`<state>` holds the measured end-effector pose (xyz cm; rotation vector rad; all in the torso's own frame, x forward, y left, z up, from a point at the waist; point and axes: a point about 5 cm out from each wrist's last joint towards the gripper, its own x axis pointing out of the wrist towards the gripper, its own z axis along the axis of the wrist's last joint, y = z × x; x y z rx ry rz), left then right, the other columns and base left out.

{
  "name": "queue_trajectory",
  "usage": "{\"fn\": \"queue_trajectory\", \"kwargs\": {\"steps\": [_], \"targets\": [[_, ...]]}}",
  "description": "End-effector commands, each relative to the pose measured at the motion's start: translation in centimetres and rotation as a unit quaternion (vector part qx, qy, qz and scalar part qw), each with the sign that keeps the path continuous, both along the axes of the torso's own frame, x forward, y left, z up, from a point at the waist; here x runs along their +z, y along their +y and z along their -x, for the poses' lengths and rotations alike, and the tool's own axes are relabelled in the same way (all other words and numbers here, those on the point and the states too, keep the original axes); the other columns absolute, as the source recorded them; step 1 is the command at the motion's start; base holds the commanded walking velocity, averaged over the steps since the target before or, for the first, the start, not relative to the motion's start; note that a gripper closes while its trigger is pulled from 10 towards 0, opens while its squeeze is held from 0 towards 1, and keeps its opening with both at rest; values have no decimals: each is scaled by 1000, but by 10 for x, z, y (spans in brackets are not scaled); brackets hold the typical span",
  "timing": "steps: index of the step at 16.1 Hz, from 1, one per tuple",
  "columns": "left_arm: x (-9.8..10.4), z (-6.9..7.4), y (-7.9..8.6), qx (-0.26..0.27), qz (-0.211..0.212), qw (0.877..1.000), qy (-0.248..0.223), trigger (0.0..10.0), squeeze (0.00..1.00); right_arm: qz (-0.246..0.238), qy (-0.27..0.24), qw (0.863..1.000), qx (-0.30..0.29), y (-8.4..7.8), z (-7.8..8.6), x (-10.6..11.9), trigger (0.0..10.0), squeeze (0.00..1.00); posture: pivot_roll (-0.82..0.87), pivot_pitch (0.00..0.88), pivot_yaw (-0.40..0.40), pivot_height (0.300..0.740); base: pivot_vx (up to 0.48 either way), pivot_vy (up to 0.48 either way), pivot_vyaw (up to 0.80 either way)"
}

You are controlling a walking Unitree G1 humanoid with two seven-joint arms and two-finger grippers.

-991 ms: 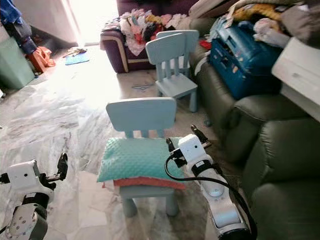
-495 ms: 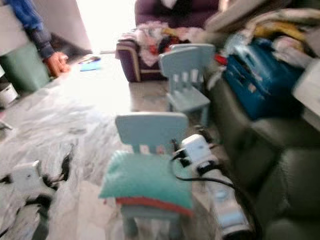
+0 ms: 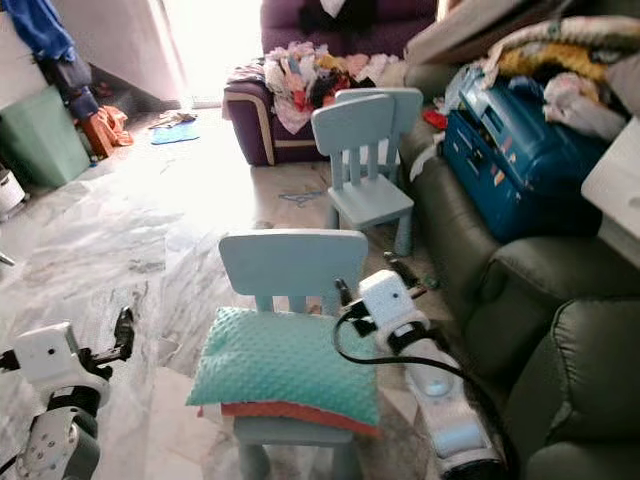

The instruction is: Move the pillow to the sofa

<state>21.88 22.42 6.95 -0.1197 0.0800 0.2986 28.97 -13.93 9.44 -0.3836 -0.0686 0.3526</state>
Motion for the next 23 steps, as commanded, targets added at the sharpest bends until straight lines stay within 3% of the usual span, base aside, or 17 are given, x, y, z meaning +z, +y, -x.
{"fn": "queue_trajectory", "kwargs": {"steps": [1,5,6,10,15,18,23], "targets": [[1,0,5,10,-6,1000,4,10000,0,-3,-9,1000,2,1,-3,6,10000,0,-158,0,72,740,0,0,0],[6,2,13,53,-47,997,28,10000,0,-39,-18,999,15,15,-13,22,10000,0,-139,0,69,740,0,0,0],[12,-2,10,5,-47,999,3,10000,0,-57,-15,998,19,19,-15,25,10000,0,-133,0,66,740,0,0,0],[15,-6,2,-17,-14,1000,-8,10000,0,-90,-3,996,24,29,-22,30,10000,0,-122,0,62,740,0,0,0],[25,-29,-18,-51,-7,998,-28,10000,0,-110,-6,993,37,44,-27,37,10000,0,-130,0,67,740,0,0,0],[25,-27,-18,-56,-6,998,-28,10000,0,-112,-7,993,38,44,-26,38,10000,0,-139,7,72,740,0,0,0],[25,-17,-5,-28,-28,999,-25,10000,0,-101,0,995,24,28,-20,32,10000,0,-154,8,75,740,0,0,0]]}}
